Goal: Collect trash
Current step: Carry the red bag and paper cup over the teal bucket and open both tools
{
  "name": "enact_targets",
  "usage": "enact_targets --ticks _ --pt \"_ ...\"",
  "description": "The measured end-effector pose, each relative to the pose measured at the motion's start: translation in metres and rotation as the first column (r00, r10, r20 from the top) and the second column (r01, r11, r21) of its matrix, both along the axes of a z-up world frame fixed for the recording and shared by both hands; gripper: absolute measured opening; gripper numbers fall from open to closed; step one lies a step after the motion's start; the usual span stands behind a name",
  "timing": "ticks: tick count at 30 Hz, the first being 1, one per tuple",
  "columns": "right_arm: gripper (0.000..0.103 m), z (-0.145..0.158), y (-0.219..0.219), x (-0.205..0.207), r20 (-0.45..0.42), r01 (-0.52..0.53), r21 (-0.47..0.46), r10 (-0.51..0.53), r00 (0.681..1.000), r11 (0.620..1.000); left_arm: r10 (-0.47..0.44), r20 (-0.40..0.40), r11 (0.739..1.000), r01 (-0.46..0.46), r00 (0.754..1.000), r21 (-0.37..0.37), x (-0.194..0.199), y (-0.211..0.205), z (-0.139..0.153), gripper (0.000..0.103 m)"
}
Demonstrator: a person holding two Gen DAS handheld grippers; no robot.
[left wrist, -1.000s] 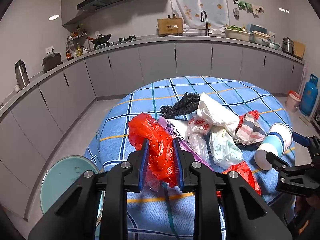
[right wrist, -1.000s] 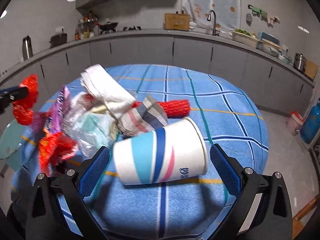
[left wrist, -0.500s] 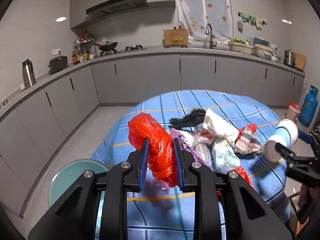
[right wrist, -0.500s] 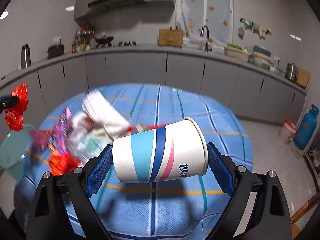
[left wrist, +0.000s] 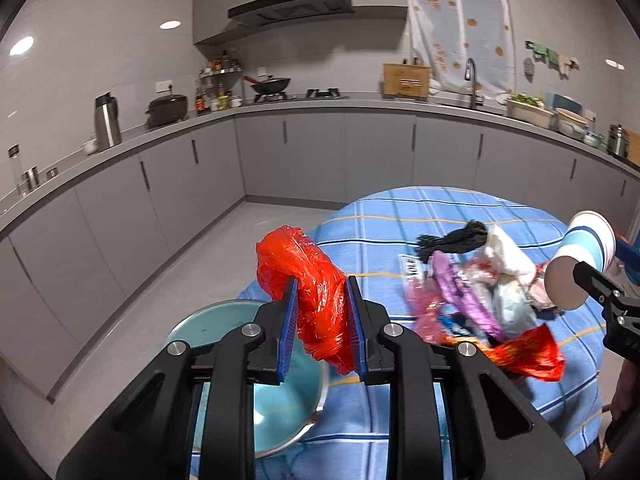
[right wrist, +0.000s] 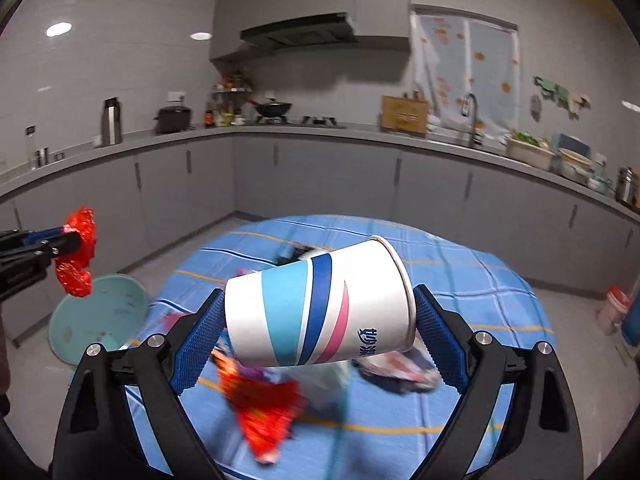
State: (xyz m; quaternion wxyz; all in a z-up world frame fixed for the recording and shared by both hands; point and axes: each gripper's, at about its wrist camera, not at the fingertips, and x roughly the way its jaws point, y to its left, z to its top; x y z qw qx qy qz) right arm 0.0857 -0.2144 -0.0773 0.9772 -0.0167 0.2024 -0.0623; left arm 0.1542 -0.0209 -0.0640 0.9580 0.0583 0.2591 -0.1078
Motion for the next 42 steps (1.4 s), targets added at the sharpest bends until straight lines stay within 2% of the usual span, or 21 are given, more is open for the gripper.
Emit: enact_targets --ticks 8,19,32,42 --pt "0.09 0.006 0.049 0.029 -0.001 -0.123 -0.009 0.123 0.992 0.992 0.088 -0.013 0.996 -0.088 0.996 0.002 0.01 0.038 -0.006 0.024" --pt "0.09 0.0 0.107 0.069 -0.03 -0.241 -0.023 0.24 0.97 0.97 0.187 -0.063 0.982 -0.188 0.98 -0.008 0.031 0.084 -0.026 0.024" --pt "0.09 -0.026 0.163 0.11 -0.085 -0.363 -0.012 0.361 0.929 0.932 0.228 -0.146 0.973 -0.232 0.963 -0.011 0.059 0.107 -0.055 0.025" --pt "0.09 -0.045 0.187 0.13 -0.127 -0.423 -0.008 0.419 0.899 0.906 0.237 -0.189 0.97 -0.242 0.953 -0.006 0.065 0.11 -0.073 0.027"
